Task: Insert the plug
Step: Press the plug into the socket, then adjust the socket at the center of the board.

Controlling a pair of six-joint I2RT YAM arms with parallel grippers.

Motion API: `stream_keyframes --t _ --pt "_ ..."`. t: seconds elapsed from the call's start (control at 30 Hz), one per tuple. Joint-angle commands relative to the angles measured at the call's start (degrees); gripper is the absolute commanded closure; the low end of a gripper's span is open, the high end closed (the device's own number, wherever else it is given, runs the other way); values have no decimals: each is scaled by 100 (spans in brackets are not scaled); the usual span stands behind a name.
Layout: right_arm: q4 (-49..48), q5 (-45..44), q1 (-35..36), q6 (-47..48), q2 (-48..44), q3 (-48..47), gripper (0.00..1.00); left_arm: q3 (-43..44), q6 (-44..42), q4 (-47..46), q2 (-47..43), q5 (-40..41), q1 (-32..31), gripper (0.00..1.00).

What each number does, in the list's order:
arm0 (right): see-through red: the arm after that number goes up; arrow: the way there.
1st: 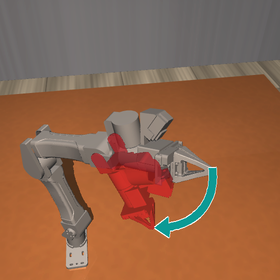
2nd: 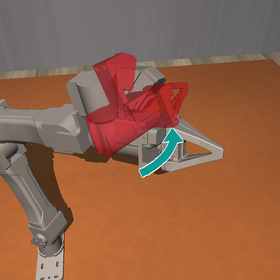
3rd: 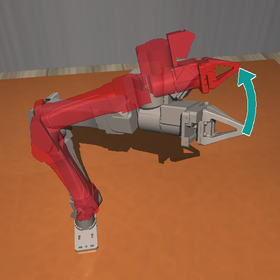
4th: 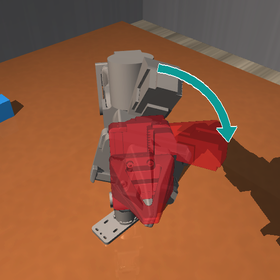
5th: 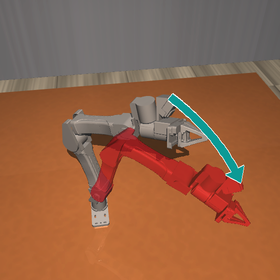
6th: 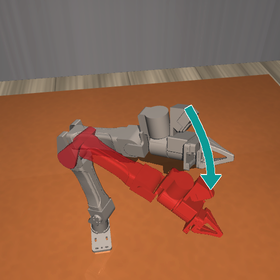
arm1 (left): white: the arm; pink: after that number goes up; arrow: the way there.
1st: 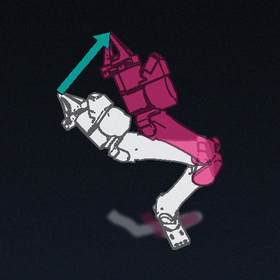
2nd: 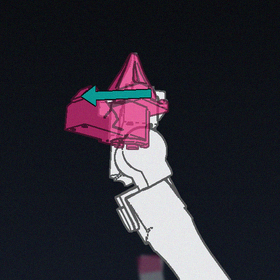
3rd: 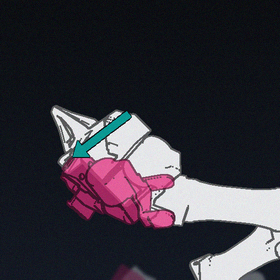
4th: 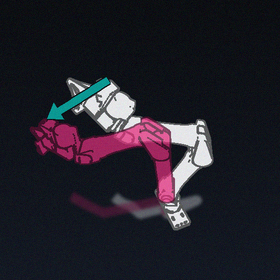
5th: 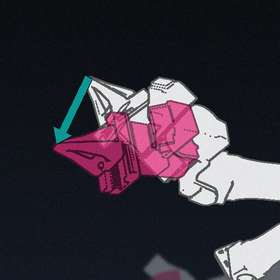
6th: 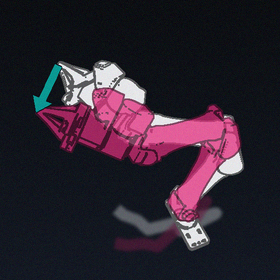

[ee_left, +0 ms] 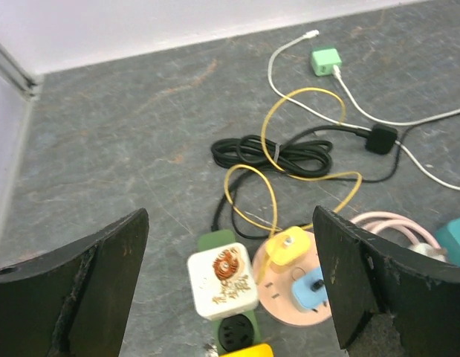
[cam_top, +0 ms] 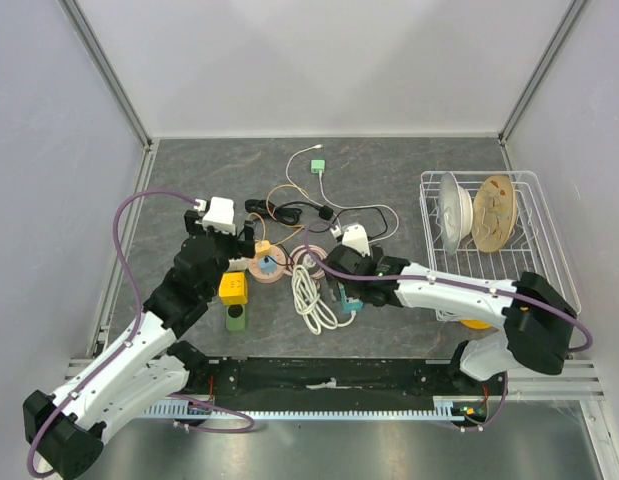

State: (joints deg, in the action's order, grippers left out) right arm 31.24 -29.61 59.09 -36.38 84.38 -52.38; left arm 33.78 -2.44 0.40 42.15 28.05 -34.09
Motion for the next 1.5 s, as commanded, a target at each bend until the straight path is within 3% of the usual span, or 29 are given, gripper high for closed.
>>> stream_keyframes --t 0.0,0.23,0.43,0.5,0.77,0.87,1.0,1.1,1.3,1.47 --pt "250 -81 -195 175 -544 -527 2 303 856 301 126 -650 25 3" --pt "216 -177 -837 535 -1072 -800 2 972 2246 1891 907 -2741 -150 4" --pt "-118 -239 -1347 799 -1354 -642 2 1359 3196 2991 1987 -3042 -1511 9" --pt "-250 -230 -1479 878 -1415 -598 2 1333 3406 3123 2278 -3095 -1662 11" --pt "-522 -2 -1891 1273 -1494 -466 2 1621 3487 2790 3859 -3306 -1838 18" --pt "-716 165 -2128 1432 -1477 -457 2 1999 3417 2307 4283 -3499 -1979 24" --pt "-1093 481 -2550 1643 -1319 -527 2 2510 3434 1595 4880 -3938 -2084 25" --pt "-1348 1043 -2964 1740 -1012 -703 2 2756 3443 1279 4891 -3992 -2102 24" --pt "-1832 2221 -3334 2196 182 -1545 6 2432 3074 1014 3978 -3518 -2085 18" --pt "-2218 2538 -3334 2416 1735 -2723 19 2045 3074 1303 2706 -2236 -1944 15"
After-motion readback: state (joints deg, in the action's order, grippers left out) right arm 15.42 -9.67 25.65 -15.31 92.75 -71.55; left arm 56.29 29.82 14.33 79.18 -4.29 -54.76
